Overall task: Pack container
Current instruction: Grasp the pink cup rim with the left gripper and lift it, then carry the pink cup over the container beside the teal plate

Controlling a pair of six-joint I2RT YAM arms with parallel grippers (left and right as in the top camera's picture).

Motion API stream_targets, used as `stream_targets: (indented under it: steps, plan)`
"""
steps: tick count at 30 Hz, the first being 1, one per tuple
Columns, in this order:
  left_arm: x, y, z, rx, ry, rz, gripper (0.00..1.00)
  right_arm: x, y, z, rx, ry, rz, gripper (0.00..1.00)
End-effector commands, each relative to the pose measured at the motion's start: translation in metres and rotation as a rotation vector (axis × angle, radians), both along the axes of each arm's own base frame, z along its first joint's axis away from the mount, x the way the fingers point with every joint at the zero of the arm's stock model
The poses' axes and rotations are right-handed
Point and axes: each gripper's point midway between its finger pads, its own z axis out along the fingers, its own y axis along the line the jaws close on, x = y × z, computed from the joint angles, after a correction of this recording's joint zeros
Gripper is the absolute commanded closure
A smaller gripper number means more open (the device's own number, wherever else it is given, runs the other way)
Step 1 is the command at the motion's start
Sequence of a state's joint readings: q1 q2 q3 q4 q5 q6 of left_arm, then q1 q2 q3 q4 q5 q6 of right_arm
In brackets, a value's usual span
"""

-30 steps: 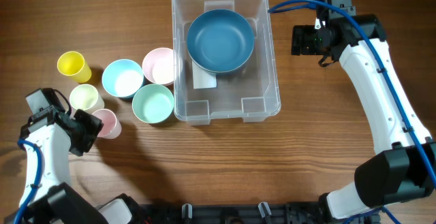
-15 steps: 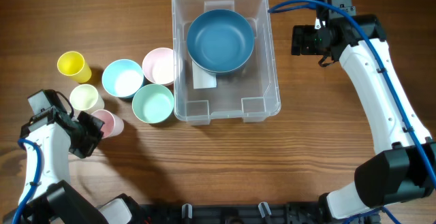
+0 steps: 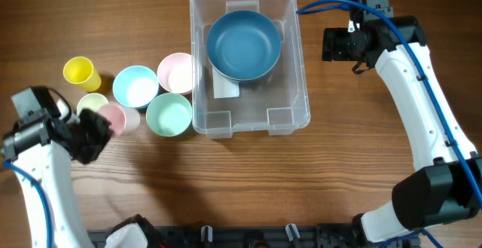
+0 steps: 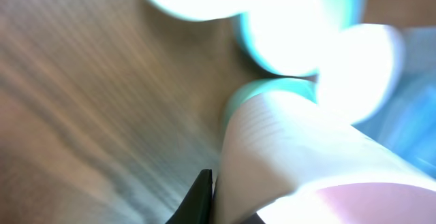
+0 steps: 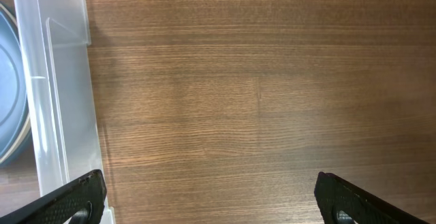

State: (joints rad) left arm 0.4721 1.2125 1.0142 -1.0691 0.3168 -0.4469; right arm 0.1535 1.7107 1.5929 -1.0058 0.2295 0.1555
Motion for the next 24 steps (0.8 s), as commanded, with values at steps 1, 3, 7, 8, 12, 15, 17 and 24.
stream_targets:
  steps: [1,3,7,8,12,15,17,24]
  plan:
    - [0.025,-0.033,0.063,0.054,-0.217,-0.162,0.92,0.000,-0.003,0.011,-0.013,-0.031,-0.002,0.00]
    - [0.039,-0.055,0.085,0.072,-0.318,-0.251,0.92,0.000,-0.003,0.011,-0.013,-0.031,-0.002,0.00]
    - [0.065,-0.107,0.115,0.089,-0.495,-0.441,0.94,0.000,-0.003,0.011,-0.013,-0.031,-0.002,0.00]
    - [0.071,-0.123,0.120,0.090,-0.534,-0.495,0.93,0.000,-0.003,0.011,-0.013,-0.031,-0.002,0.00]
    - [0.087,-0.194,0.136,0.099,-0.693,-0.736,0.92,0.000,-0.003,0.011,-0.013,-0.031,-0.002,0.00]
    - [0.097,-0.240,0.139,0.140,-0.787,-0.869,0.88,0.000,-0.003,0.011,-0.013,-0.031,-0.002,0.00]
    - [0.104,-0.267,0.136,0.174,-0.824,-0.914,0.86,0.000,-0.003,0.011,-0.013,-0.031,-0.002,0.00]
    - [0.116,-0.318,0.092,0.237,-0.774,-0.976,0.88,0.000,-0.003,0.011,-0.013,-0.031,-0.002,0.00]
